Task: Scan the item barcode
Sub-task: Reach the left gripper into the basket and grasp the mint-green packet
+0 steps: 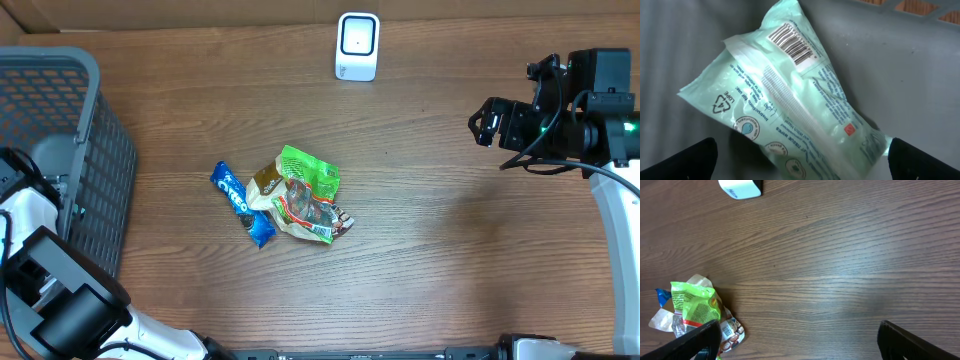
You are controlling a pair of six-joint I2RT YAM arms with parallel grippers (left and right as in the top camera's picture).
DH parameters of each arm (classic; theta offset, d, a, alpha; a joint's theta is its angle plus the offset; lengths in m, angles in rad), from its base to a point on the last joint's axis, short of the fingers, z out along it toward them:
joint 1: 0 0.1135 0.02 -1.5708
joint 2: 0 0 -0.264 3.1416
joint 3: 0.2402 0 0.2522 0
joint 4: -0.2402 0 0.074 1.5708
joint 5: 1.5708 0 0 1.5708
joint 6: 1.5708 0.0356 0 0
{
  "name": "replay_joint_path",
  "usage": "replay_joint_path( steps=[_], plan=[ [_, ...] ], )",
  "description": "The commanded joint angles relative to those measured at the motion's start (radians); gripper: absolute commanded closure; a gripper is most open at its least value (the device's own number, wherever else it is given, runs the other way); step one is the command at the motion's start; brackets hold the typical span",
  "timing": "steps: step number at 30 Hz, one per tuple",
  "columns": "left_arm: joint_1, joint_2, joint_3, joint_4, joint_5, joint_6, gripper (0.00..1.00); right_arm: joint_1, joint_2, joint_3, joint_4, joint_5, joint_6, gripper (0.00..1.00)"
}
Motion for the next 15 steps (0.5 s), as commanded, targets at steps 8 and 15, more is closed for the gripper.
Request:
replay_joint_path(
  steps=[8, 15],
  plan=[
    [0.0, 0.043, -0.028, 0.06, -0.018, 0.002, 0.3, 0.0, -0.01, 0.028, 0.005, -0.012, 0.001, 0.0],
    [0.0, 0.098, -0.029, 0.039, -0.011, 0.054, 0.63, 0.0, -0.01, 0.028, 0.005, -0.023, 0.001, 0.0]
  ],
)
